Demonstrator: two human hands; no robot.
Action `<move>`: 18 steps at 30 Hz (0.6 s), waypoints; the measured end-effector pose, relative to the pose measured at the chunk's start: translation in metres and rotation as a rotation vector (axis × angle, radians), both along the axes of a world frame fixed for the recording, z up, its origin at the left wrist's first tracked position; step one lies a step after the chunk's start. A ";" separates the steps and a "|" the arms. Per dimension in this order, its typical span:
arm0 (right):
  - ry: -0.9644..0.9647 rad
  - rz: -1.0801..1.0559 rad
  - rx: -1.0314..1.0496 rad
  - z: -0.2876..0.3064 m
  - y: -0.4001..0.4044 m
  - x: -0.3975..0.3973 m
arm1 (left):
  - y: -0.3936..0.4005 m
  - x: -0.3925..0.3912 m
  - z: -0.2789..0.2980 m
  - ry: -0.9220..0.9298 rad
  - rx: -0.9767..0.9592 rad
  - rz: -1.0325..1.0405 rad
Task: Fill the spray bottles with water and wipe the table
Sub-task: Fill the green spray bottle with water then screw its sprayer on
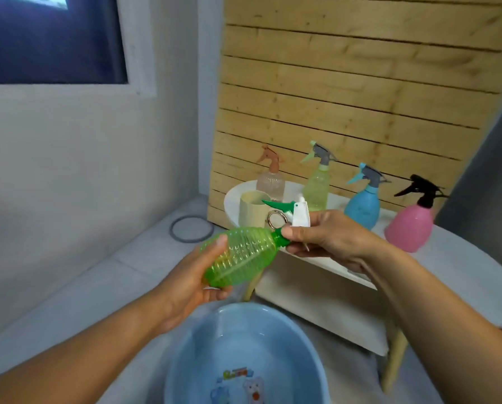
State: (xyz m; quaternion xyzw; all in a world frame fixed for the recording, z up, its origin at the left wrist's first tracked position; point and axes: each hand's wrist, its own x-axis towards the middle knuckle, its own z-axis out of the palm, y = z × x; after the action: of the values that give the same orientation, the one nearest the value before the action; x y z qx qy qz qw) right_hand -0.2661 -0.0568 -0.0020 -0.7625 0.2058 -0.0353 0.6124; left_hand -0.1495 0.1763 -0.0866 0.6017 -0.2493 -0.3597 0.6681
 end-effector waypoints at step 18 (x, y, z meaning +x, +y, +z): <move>0.029 -0.029 0.061 -0.016 -0.009 -0.021 | 0.001 0.000 -0.007 0.118 0.025 -0.153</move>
State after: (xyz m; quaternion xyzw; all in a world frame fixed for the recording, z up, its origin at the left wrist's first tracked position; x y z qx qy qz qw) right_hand -0.2872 -0.0656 -0.0176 -0.7409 0.2266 -0.0269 0.6316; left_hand -0.1494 0.1776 -0.0932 0.5667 -0.2504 -0.4476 0.6448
